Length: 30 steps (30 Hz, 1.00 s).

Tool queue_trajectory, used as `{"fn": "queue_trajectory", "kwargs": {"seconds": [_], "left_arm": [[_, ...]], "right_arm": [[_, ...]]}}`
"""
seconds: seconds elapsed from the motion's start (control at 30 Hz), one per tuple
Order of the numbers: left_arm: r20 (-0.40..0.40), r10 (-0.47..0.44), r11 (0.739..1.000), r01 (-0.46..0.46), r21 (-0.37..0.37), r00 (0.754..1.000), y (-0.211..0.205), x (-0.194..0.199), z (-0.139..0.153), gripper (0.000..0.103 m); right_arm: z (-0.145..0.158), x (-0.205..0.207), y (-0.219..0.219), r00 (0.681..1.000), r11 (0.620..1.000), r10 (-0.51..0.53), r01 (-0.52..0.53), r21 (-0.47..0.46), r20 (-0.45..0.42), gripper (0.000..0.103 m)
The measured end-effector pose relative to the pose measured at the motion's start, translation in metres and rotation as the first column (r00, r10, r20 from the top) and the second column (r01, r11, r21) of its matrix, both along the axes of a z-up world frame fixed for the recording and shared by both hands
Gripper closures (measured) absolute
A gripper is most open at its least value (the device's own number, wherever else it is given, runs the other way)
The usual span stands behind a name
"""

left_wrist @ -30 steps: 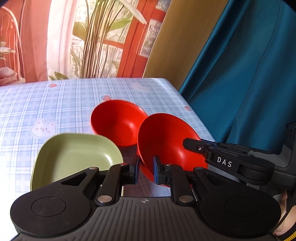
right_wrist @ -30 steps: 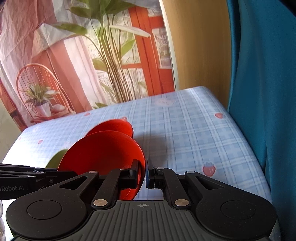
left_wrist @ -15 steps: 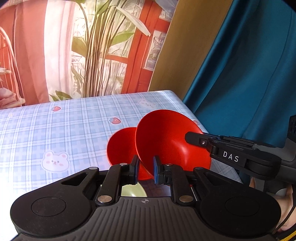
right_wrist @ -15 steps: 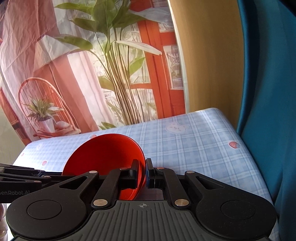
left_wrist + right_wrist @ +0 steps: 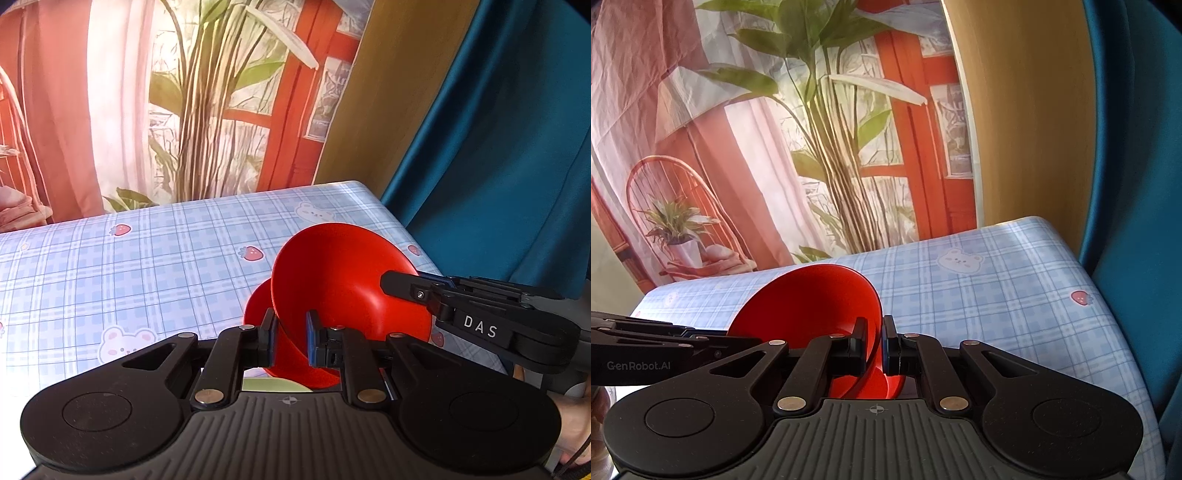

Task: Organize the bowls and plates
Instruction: 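Lower the red bowl into the other red bowl and open the left tool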

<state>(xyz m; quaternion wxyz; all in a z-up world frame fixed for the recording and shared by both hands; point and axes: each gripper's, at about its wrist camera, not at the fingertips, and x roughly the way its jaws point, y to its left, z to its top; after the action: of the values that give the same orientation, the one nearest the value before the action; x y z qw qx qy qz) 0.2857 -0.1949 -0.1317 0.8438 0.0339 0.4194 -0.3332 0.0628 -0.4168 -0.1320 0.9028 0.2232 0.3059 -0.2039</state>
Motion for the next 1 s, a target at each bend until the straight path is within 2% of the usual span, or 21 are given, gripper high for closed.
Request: {"fn": "queue_trajectory", "kwargs": {"seconds": [0.43, 0.8, 1.0], "left_arm": [[-0.021, 0.002, 1.0, -0.002, 0.026, 1.0, -0.001, 0.013, -0.013, 0.087], [-0.02, 0.02, 0.999, -0.02, 0.039, 1.0, -0.001, 0.023, -0.023, 0.087], [-0.004, 0.0, 0.998, 0.001, 0.065, 1.0, -0.007, 0.025, -0.03, 0.087]], "right_arm": [[-0.011, 0.011, -0.001, 1.0, 1.0, 0.01, -0.009, 0.011, -0.02, 0.096], [-0.02, 0.022, 0.0, 0.999, 1.0, 0.005, -0.005, 0.021, -0.037, 0.095], [-0.026, 0.026, -0.002, 0.999, 1.0, 0.0, 0.001, 0.015, -0.052, 0.095]]}}
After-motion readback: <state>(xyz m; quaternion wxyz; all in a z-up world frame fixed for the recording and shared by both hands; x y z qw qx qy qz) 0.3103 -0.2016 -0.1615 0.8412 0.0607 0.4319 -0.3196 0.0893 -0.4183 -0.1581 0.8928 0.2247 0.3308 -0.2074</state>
